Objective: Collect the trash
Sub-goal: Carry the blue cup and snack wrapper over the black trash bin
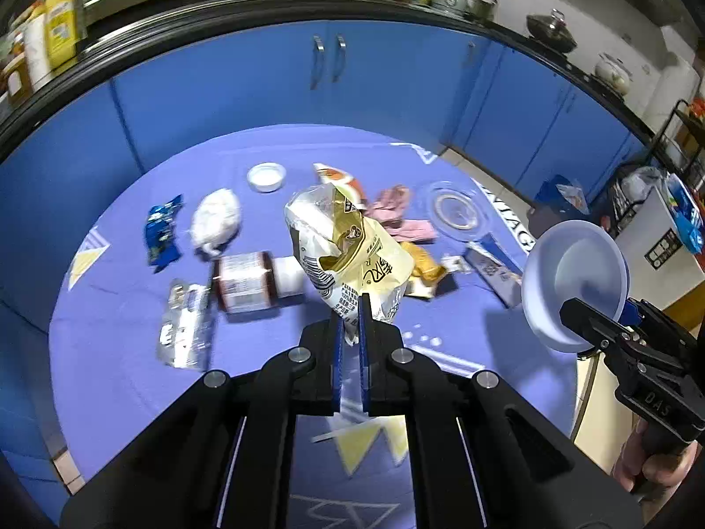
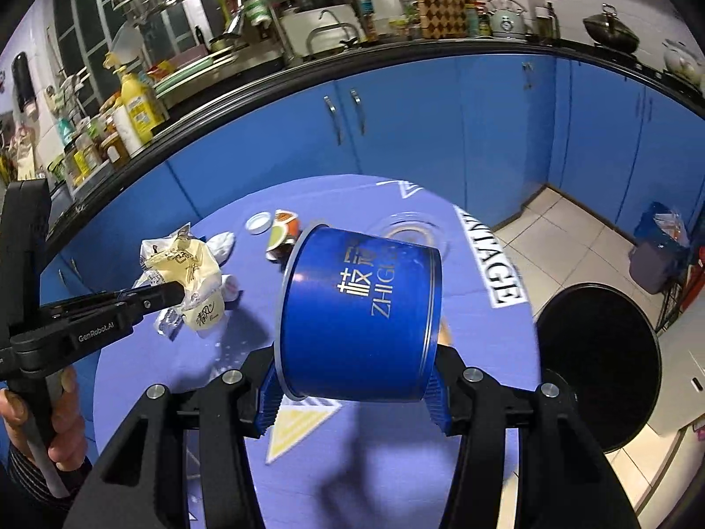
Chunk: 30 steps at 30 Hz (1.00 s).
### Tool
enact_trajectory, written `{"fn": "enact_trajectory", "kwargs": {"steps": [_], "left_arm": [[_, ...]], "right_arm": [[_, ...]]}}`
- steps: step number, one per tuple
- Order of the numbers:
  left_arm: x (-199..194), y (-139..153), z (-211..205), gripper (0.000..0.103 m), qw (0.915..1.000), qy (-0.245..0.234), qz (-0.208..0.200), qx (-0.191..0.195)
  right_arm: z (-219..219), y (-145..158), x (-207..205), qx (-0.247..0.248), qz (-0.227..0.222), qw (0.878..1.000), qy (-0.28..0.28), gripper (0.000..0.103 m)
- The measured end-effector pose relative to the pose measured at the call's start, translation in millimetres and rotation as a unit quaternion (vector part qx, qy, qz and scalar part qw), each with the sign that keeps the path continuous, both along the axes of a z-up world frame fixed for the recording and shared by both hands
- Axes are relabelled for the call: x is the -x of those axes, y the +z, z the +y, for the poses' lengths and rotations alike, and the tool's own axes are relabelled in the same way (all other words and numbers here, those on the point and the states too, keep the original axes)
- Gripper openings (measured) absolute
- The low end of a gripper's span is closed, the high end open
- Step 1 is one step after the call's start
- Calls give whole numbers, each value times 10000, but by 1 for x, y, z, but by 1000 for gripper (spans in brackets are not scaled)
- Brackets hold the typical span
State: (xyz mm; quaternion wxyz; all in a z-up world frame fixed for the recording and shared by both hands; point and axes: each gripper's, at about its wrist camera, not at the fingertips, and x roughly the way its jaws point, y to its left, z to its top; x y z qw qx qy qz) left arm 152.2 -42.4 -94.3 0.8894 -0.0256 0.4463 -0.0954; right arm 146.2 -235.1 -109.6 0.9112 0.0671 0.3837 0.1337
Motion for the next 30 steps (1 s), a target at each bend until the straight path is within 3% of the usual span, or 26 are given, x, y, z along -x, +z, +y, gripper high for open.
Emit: {"fn": "enact_trajectory", "kwargs": {"steps": [18, 30], "left_arm": [[-21, 24, -97, 6, 9970, -763, -41, 151], [-26, 21, -183, 6, 9911, -1323, 7, -129]], "right_arm": [[-96, -4, 12, -327, -202, 9970, -668, 50], [-166, -16, 21, -428, -178, 9917, -1203, 50]]}}
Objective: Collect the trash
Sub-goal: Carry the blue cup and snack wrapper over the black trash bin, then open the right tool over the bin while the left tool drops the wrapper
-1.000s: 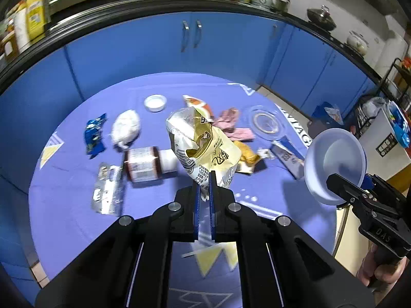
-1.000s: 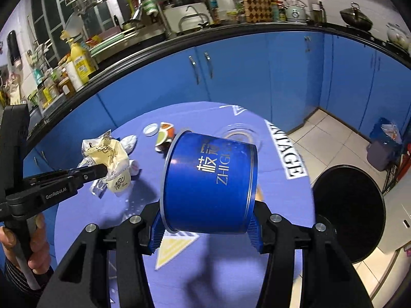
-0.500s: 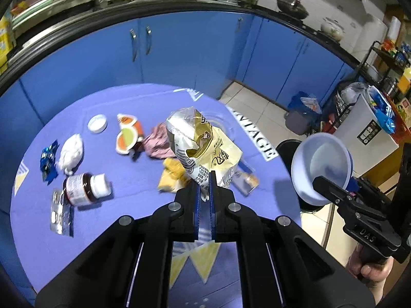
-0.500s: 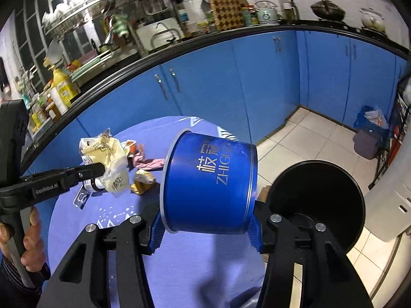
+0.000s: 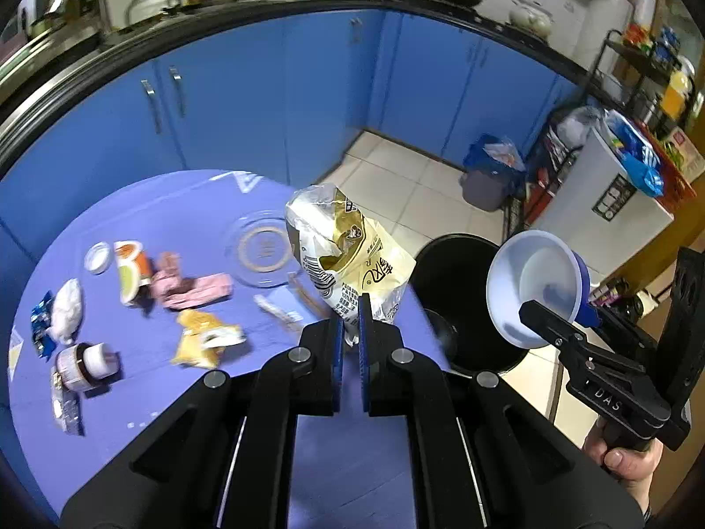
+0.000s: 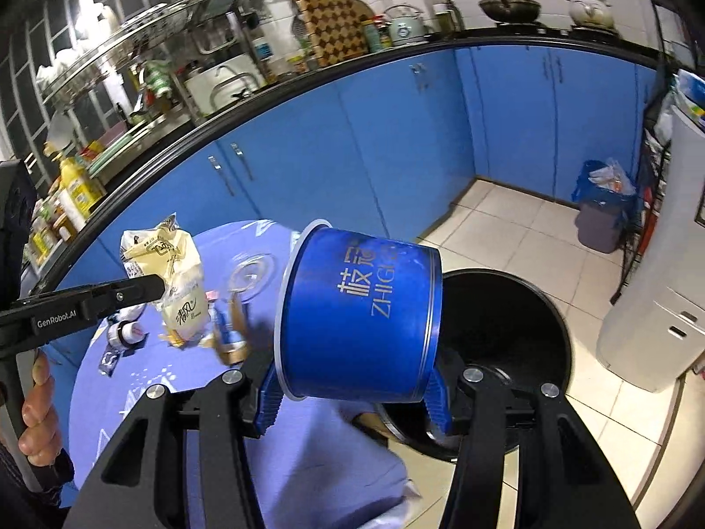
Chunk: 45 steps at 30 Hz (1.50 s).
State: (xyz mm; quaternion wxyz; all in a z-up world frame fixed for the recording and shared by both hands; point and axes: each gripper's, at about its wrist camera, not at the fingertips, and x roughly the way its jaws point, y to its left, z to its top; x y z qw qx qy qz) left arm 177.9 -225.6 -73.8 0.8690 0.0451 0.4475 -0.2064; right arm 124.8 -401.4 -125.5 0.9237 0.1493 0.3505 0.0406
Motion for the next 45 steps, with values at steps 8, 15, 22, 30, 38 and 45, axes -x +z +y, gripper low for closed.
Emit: {"fn": "enact_trajectory", "kwargs": {"steps": [8, 15, 22, 30, 38, 45], "left_arm": [[-11, -9, -44, 6, 9997, -234, 84, -82], [-16, -14, -66, 6, 9991, -364, 117, -156], [-13, -15, -99, 6, 9970, -750, 147, -74], [-12, -21, -135, 8, 9956, -926, 129, -114], [-17, -29, -120, 9, 9968, -707, 252, -287], [-18, -23, -92, 44, 9980, -537, 309, -123]], "right_arm": [[-29, -15, -11, -6, 233, 9994, -254, 51], [-35, -20, -17, 376, 179, 9979, -498, 88], [-58, -22, -7, 700, 236, 9925, -973, 88], [-73, -24, 0, 786, 277, 9895, -1181, 88], [-62, -29, -2, 816, 359, 9909, -1010, 88], [-41, -20, -4, 789, 313, 9933, -782, 88]]}}
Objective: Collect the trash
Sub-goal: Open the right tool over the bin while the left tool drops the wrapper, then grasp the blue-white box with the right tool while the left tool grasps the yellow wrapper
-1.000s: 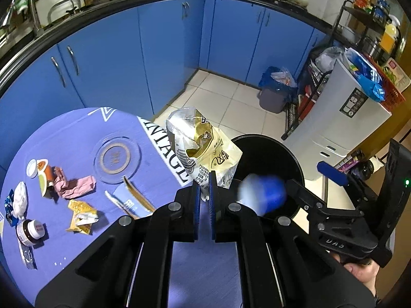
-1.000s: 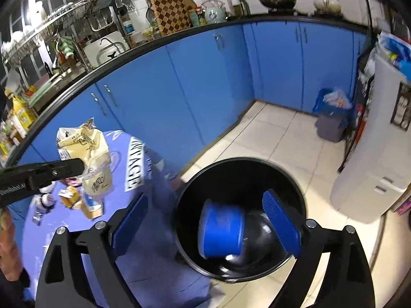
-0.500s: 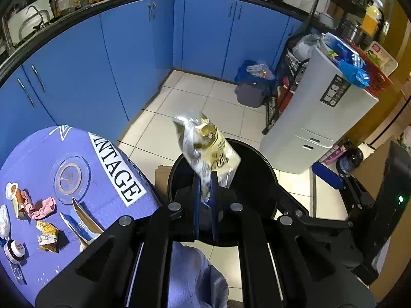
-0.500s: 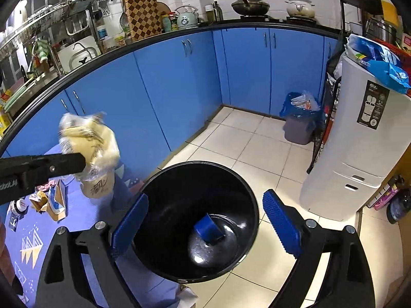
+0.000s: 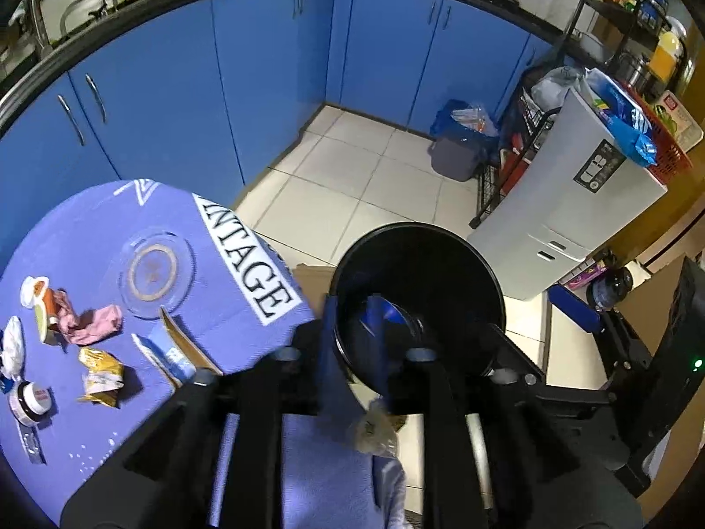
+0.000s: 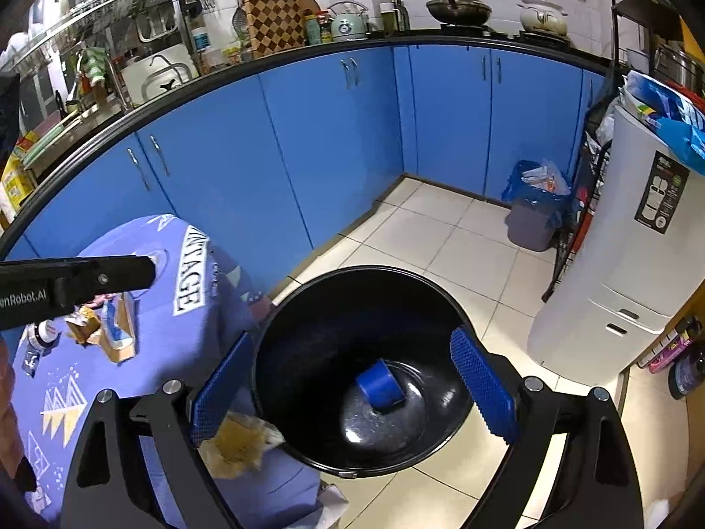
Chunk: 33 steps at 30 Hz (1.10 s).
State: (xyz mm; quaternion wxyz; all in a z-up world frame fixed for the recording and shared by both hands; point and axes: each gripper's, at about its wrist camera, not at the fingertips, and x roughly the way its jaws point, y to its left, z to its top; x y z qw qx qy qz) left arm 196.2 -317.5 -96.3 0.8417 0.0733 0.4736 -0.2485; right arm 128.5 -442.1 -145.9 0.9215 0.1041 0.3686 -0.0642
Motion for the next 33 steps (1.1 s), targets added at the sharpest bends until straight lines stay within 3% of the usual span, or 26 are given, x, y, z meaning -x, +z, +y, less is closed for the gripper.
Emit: {"fn": "enact_trajectory", "kwargs": {"steps": [1, 2, 4, 6, 15, 23, 33], "left_arm": [[1, 3, 2, 91, 10000, -3, -55, 45], [4, 8, 4, 97, 9996, 16, -206, 165], [12, 21, 6, 97, 9977, -90, -567, 357], [14, 26, 4, 97, 9970, -119, -701, 306], [11, 17, 24, 97, 9983, 15, -521, 278], [12, 14, 64, 98, 9976, 402, -464, 326], [13, -3, 157, 98, 9915, 1234, -401, 30]], "right_arm": [[1, 2, 0, -6, -13, 10000, 2, 88], [2, 5, 1, 5, -32, 10000, -11, 88], [2, 8, 2, 41, -59, 10000, -41, 88], [1, 10, 3, 77, -57, 9999, -100, 88], [2, 0, -2, -143, 104, 9998, -101, 88], [44, 7, -9, -33, 25, 9991, 431, 88], [133, -2, -28, 12, 180, 9877, 1552, 88]]}}
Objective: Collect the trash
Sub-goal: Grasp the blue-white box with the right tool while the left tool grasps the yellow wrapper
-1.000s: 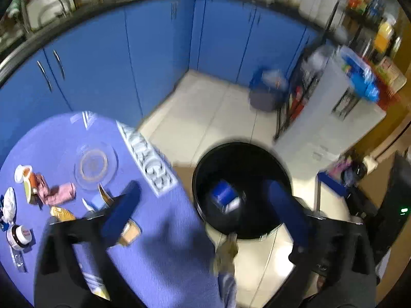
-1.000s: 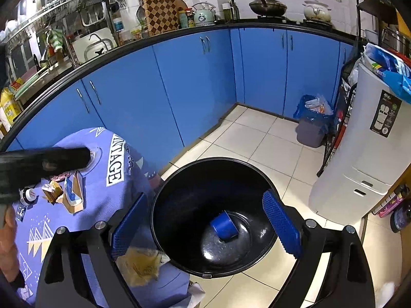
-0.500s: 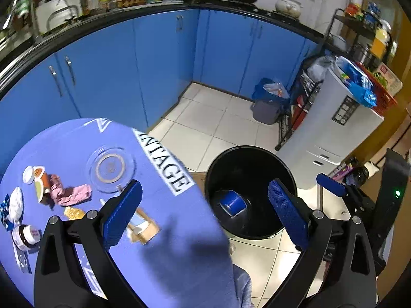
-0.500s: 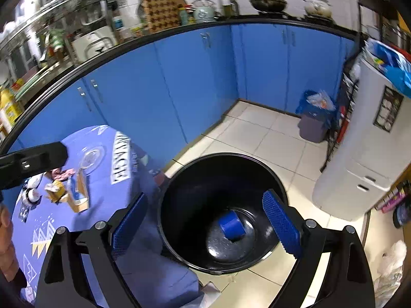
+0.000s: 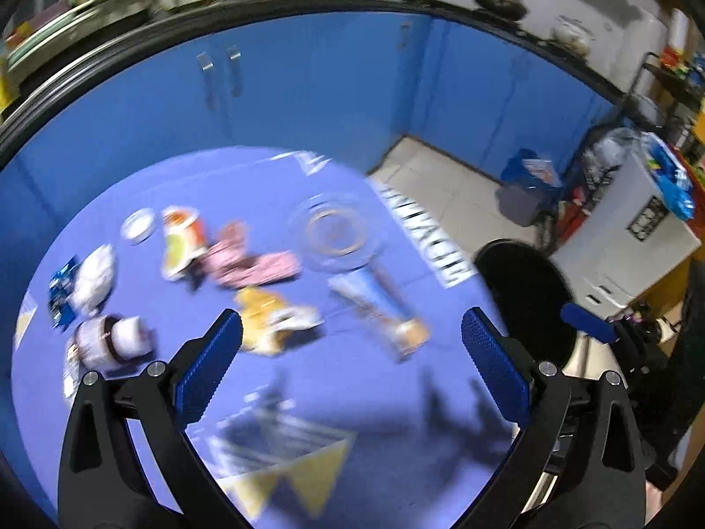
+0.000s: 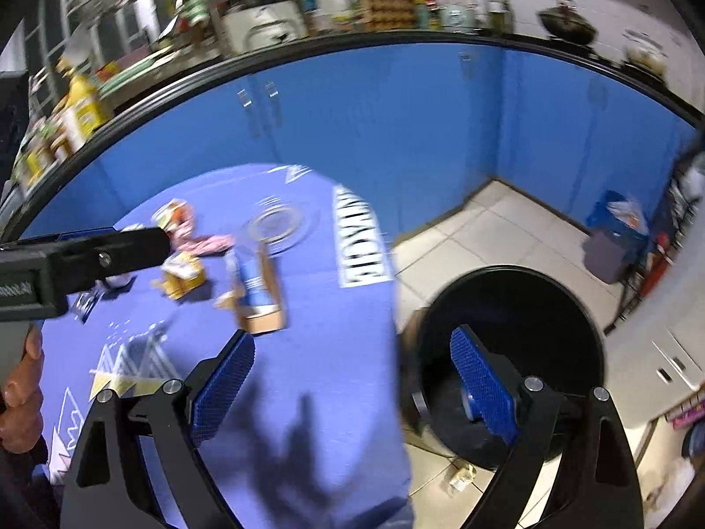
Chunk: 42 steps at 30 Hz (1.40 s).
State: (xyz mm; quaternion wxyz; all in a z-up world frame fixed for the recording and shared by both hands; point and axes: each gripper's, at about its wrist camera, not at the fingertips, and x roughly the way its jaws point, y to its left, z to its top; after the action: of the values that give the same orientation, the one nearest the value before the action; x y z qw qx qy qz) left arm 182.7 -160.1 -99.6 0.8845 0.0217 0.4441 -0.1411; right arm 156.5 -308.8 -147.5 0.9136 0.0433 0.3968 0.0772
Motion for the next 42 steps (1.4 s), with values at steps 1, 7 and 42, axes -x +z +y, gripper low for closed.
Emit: {"fn": "enact_trajectory", "kwargs": {"steps": [1, 7, 42], "left_arm": [[0, -4, 11, 98, 10000, 88, 25, -27], [-3, -26, 58, 98, 9989, 406, 212, -84], [-34, -62, 61, 98, 9974, 584, 299, -294]], "right_arm": [[8, -2, -3, -17, 28, 10000, 87, 88], [42, -14, -19, 8, 172, 9989, 430, 88], [83, -41, -69, 194, 405, 9947, 924, 83]]}}
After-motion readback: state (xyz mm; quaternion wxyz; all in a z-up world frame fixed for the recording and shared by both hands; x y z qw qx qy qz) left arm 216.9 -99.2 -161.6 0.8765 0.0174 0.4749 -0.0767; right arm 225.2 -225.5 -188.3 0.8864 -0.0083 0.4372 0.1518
